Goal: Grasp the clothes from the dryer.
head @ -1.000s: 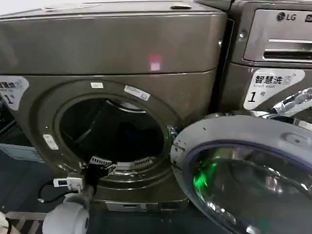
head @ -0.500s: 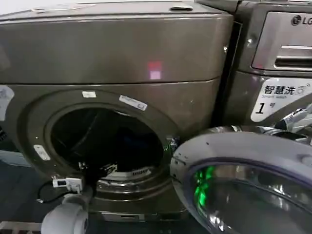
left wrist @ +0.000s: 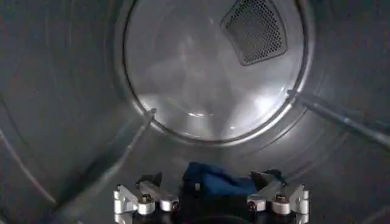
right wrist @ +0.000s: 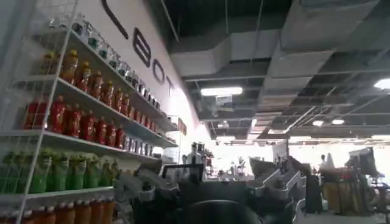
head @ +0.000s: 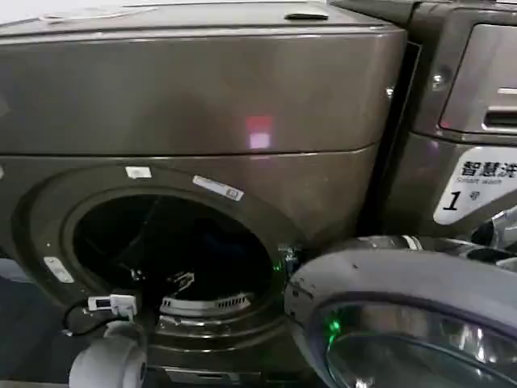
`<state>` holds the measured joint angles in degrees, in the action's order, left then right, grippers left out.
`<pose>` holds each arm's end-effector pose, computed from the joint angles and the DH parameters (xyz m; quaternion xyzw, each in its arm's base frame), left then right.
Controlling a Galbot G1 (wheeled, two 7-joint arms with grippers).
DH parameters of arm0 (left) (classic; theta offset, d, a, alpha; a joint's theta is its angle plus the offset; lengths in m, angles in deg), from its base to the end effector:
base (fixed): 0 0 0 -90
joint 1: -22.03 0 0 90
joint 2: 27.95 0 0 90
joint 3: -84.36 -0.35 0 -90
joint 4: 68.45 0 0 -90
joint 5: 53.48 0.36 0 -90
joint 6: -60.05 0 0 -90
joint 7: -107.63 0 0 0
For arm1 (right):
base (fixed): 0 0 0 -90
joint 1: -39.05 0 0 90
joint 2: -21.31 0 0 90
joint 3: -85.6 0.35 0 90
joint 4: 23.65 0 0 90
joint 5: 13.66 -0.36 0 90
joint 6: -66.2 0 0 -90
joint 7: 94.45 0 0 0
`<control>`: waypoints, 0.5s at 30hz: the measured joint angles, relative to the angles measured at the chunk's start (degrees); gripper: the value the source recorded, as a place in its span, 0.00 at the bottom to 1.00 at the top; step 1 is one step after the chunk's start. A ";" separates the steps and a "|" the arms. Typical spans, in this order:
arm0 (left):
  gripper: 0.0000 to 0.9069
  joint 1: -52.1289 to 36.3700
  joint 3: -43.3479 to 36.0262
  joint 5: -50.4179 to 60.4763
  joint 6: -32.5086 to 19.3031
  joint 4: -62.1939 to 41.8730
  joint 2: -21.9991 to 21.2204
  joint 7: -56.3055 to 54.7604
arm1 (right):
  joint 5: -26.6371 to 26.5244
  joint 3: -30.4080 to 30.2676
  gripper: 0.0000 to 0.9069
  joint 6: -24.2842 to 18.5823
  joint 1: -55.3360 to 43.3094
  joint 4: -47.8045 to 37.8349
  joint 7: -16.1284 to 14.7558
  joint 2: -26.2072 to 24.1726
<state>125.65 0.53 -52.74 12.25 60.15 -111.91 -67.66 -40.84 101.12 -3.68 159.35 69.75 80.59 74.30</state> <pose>0.2432 0.0433 -0.1840 0.0120 -0.9872 -0.0564 0.1489 -0.1103 -0.4743 0.0019 0.6231 0.7577 -0.1400 0.1345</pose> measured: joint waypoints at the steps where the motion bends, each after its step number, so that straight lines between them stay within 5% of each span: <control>1: 1.00 -0.01 0.00 0.00 0.00 0.00 0.00 0.00 | 0.00 0.00 1.00 -0.09 0.02 -0.02 0.01 0.01; 15: 1.00 -1.60 -0.64 0.16 0.00 -0.94 -0.10 -0.31 | 0.02 -0.21 1.00 -1.58 -0.16 -0.18 -0.33 0.51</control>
<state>124.04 -0.12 -52.58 12.24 59.21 -112.01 -67.97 -40.81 100.92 -5.26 159.19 69.57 80.26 74.80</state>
